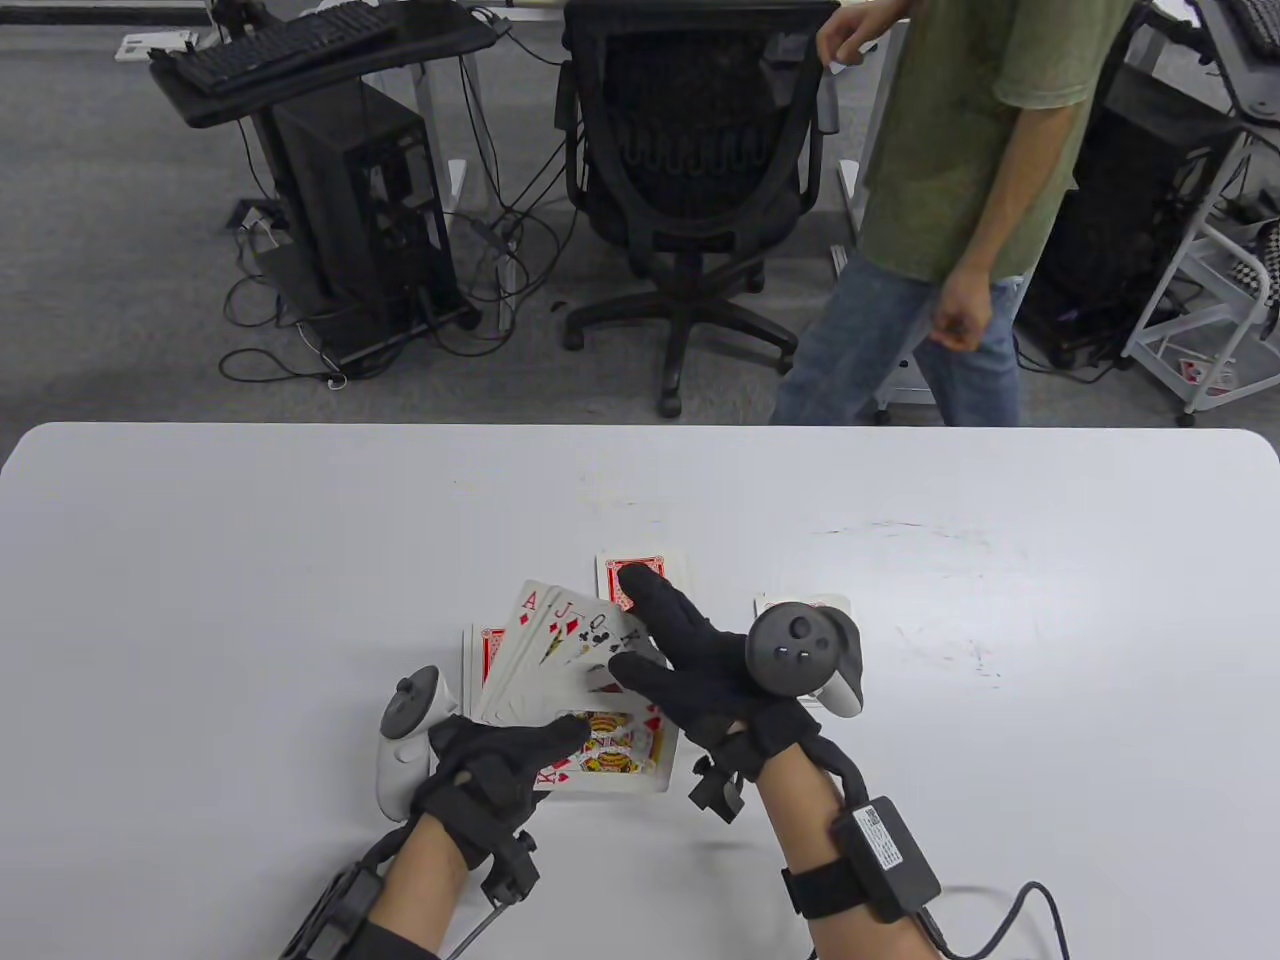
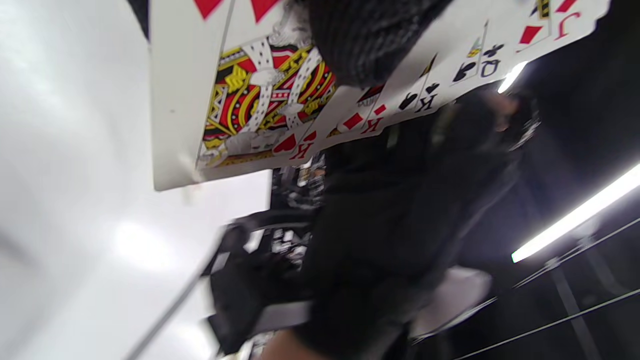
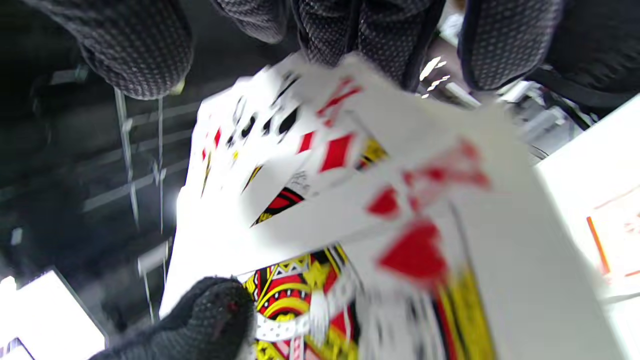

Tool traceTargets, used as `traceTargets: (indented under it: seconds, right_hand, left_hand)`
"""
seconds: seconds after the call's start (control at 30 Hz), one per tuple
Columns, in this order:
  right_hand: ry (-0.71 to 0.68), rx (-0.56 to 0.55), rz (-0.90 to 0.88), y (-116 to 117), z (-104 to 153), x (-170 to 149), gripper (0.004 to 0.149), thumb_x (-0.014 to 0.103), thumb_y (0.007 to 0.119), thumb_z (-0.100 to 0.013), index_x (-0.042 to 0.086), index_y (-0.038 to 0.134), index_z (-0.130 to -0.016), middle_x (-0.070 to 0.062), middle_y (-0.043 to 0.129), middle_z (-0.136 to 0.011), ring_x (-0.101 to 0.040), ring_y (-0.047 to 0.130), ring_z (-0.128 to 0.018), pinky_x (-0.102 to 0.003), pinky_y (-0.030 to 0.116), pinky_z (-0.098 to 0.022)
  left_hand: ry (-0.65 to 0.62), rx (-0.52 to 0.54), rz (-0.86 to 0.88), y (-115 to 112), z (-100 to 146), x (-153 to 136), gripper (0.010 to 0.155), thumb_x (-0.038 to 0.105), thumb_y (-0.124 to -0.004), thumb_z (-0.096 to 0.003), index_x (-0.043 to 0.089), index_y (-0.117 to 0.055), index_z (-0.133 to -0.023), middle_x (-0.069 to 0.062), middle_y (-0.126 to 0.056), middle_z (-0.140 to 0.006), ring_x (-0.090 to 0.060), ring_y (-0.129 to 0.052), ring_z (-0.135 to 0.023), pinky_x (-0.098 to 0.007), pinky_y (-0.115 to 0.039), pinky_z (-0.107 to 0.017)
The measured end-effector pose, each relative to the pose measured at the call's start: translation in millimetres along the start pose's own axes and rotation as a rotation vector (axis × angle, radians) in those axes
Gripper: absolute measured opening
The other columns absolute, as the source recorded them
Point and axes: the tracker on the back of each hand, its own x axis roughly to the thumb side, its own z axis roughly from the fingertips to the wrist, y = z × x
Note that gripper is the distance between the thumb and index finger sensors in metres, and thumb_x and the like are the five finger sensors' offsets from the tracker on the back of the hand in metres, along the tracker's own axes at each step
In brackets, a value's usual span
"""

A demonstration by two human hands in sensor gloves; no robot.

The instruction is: Four-player card dealing with fan arrangement

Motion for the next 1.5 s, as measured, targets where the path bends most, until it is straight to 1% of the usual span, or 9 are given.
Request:
traceTargets:
  seconds: [0.17,0.33,0.4,0.57,1.03,1.17,1.3,1.4,1.5]
  right_hand:
    - [0.288,-0.007,-0.228,13,7,-30,0.073,0.052,0.069,-0.060,0.006,0.044,-0.111,-0.023,0.058,-0.104,-0.042,0.085,-0.083,-0.065,0.064,-0.058]
    - [0.507,0.264,-0.404,41,12,-52,0.077,0.055,0.070,-0.060,-0.001,0.047,-0.108,-0.028,0.062,-0.099,-0.042,0.088,-0.080,-0.062,0.065,-0.058]
    - [0.482,0.310,-0.482,51,8,-52,0.072,0.049,0.071,-0.060,-0.001,0.049,-0.107,-0.027,0.065,-0.098,-0.040,0.090,-0.079,-0.062,0.065,-0.059]
    - [0.379,0.092,-0.601,56,3,-44,0.053,0.033,0.071,-0.059,0.005,0.058,-0.103,-0.020,0.070,-0.096,-0.039,0.090,-0.082,-0.065,0.064,-0.058]
    - [0.160,-0.018,-0.670,34,0,-40,0.056,0.031,0.080,-0.056,0.013,0.056,-0.103,-0.013,0.069,-0.099,-0.037,0.081,-0.093,-0.071,0.056,-0.061]
    - [0.210,-0.097,-0.560,21,4,-33,0.047,0.028,0.083,-0.053,0.015,0.067,-0.095,-0.007,0.083,-0.084,-0.030,0.095,-0.077,-0.065,0.064,-0.059]
    - [0.223,-0.125,-0.353,0,11,-26,0.045,0.026,0.084,-0.051,0.015,0.069,-0.093,-0.008,0.084,-0.083,-0.031,0.098,-0.071,-0.065,0.066,-0.058]
    - [0.239,-0.080,-0.113,-1,22,-26,0.045,0.026,0.085,-0.050,0.017,0.071,-0.092,-0.007,0.085,-0.084,-0.031,0.099,-0.071,-0.065,0.066,-0.057]
    - [0.258,-0.066,-0.048,14,34,-35,0.043,0.026,0.087,-0.049,0.020,0.075,-0.090,-0.006,0.086,-0.084,-0.032,0.097,-0.074,-0.064,0.067,-0.057]
  left_hand:
    - [-0.157,0.136,0.180,13,9,7,0.059,0.024,-0.078,-0.0558,0.048,-0.053,-0.103,0.011,-0.070,-0.109,-0.030,-0.082,-0.097,-0.046,-0.077,-0.067]
    - [-0.236,0.207,0.269,20,14,7,0.059,0.025,-0.077,-0.0565,0.050,-0.051,-0.103,0.013,-0.067,-0.110,-0.028,-0.080,-0.099,-0.045,-0.075,-0.069]
    - [-0.244,0.191,0.283,18,13,5,0.059,0.025,-0.077,-0.0566,0.050,-0.051,-0.103,0.013,-0.067,-0.110,-0.027,-0.079,-0.100,-0.045,-0.075,-0.070]
    - [-0.235,0.121,0.277,5,8,2,0.057,0.028,-0.075,-0.0563,0.049,-0.051,-0.104,0.013,-0.065,-0.110,-0.027,-0.077,-0.101,-0.045,-0.073,-0.071]
    - [0.036,-0.085,0.116,-24,-9,-24,0.054,0.042,-0.072,-0.0558,0.029,-0.060,-0.107,-0.003,-0.074,-0.107,-0.035,-0.088,-0.091,-0.047,-0.082,-0.061]
    - [0.086,-0.016,0.016,-19,-9,-23,0.051,0.047,-0.075,-0.0541,0.030,-0.070,-0.102,-0.004,-0.078,-0.104,-0.036,-0.091,-0.087,-0.048,-0.082,-0.061]
    - [0.112,0.152,-0.102,2,-2,-17,0.061,0.049,-0.083,-0.0521,0.028,-0.060,-0.105,-0.001,-0.072,-0.106,-0.038,-0.083,-0.093,-0.051,-0.073,-0.067]
    - [0.092,0.235,-0.441,7,2,2,0.063,0.047,-0.084,-0.0522,0.034,-0.054,-0.106,0.004,-0.067,-0.109,-0.036,-0.069,-0.103,-0.052,-0.061,-0.074]
    - [0.122,0.207,-0.649,-6,-3,5,0.064,0.042,-0.084,-0.0524,0.036,-0.052,-0.107,0.007,-0.067,-0.109,-0.033,-0.066,-0.105,-0.051,-0.058,-0.075]
